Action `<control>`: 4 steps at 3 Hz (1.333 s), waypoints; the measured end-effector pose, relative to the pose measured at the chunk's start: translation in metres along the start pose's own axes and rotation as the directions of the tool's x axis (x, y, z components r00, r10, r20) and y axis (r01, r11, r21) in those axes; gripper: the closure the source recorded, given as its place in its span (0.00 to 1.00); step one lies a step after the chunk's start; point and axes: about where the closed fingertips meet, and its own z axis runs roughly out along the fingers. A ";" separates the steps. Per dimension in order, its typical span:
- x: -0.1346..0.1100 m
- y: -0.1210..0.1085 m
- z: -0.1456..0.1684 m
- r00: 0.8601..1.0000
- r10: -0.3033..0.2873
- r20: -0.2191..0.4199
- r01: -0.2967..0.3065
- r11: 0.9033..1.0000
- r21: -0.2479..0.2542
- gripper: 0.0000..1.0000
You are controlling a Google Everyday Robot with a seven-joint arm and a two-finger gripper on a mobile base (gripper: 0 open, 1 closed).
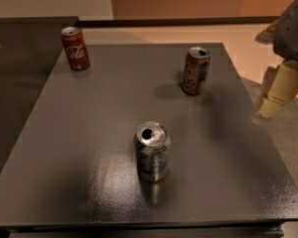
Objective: Move orange can near 7up can
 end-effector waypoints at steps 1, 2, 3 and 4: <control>-0.006 -0.020 0.013 0.997 0.046 0.056 -0.047 0.999 0.017 0.00; -0.017 -0.046 0.030 0.990 0.072 0.122 -0.076 0.997 0.032 0.00; -0.027 -0.065 0.050 0.976 0.098 0.193 -0.105 0.994 0.028 0.00; -0.047 -0.076 0.078 0.952 0.129 0.279 -0.130 0.991 -0.014 0.00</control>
Offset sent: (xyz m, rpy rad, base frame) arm 0.0930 0.0100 -0.0201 0.2034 -0.0935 -0.0709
